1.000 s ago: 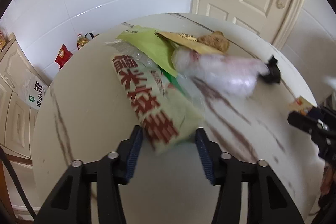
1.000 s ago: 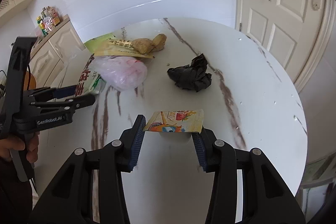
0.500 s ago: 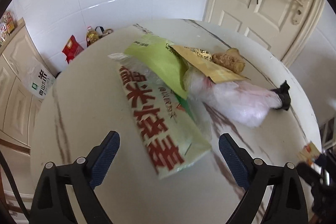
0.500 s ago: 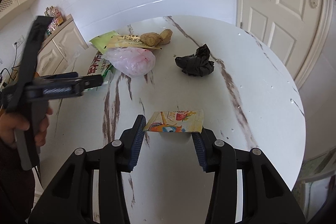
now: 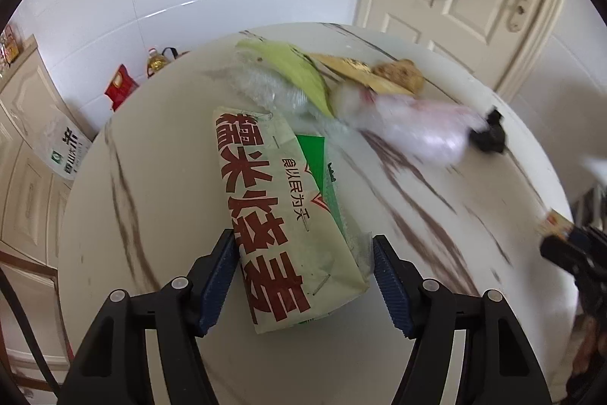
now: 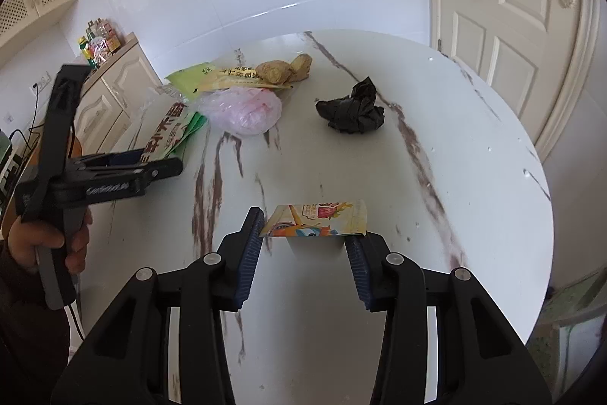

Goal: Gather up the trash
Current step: 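Grasp the red-lettered rice-cake bag with the left tool while the right tool grasps the colourful juice box, then carry bag and juice box over the blue bin and open both tools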

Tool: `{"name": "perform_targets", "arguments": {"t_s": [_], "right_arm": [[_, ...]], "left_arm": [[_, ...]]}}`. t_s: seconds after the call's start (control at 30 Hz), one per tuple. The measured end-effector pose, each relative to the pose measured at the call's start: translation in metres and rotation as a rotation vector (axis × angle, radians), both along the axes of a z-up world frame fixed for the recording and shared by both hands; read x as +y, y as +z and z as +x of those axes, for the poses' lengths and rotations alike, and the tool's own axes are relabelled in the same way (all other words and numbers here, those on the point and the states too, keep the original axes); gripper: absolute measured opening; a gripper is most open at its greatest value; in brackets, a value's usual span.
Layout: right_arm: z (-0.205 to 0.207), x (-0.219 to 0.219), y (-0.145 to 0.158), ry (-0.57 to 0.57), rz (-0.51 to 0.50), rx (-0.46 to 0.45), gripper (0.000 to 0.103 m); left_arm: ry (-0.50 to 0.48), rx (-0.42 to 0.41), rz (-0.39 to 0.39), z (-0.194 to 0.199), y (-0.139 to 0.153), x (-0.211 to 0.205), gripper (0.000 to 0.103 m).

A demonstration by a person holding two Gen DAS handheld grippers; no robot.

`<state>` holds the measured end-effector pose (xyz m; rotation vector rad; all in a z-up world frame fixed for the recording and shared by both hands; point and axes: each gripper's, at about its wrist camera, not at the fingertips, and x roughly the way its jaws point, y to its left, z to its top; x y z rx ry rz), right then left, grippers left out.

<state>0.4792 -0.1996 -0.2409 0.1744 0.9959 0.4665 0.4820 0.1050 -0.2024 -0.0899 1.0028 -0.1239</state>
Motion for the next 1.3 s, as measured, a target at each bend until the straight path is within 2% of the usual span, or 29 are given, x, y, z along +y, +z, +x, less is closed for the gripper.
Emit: {"name": "perform_targets", "arguments": {"t_s": [0.07, 0.23, 0.5, 0.57, 0.77, 0.9, 0.93, 1.03, 1.13, 1.2, 1.3], "right_arm": [[-0.009, 0.000, 0.002, -0.001, 0.005, -0.004, 0.040], [-0.035, -0.006, 0.007, -0.015, 0.024, -0.008, 0.040], [-0.078, -0.029, 0.021, -0.052, 0.039, -0.030, 0.040], [-0.087, -0.037, 0.023, -0.067, 0.040, -0.031, 0.040], [-0.104, -0.052, 0.017, -0.085, 0.038, -0.016, 0.040], [-0.108, -0.056, 0.012, -0.087, 0.049, -0.006, 0.040], [-0.108, -0.056, 0.011, -0.085, 0.052, -0.006, 0.040], [-0.109, -0.056, 0.011, -0.083, 0.057, -0.011, 0.040], [-0.109, -0.059, 0.012, -0.085, 0.063, -0.018, 0.040], [-0.109, -0.063, 0.012, -0.091, 0.068, -0.022, 0.040], [-0.112, -0.072, 0.012, -0.107, 0.076, -0.030, 0.040]], "left_arm": [[-0.029, 0.001, -0.045, -0.022, 0.002, 0.003, 0.065], [-0.101, -0.020, -0.091, -0.065, 0.013, -0.006, 0.065], [-0.199, -0.065, -0.135, -0.111, 0.031, -0.044, 0.064], [-0.231, -0.046, -0.105, -0.118, 0.029, -0.056, 0.064], [-0.178, 0.003, -0.058, -0.112, 0.017, -0.068, 0.069], [-0.153, -0.012, 0.021, -0.106, 0.017, -0.085, 0.073], [-0.148, -0.014, 0.040, -0.105, 0.017, -0.088, 0.072], [-0.151, -0.047, 0.076, -0.102, 0.013, -0.094, 0.062], [-0.154, -0.052, 0.022, -0.101, 0.012, -0.091, 0.056], [-0.167, -0.073, -0.029, -0.107, 0.017, -0.087, 0.055], [-0.195, -0.105, -0.063, -0.115, 0.030, -0.091, 0.053]]}}
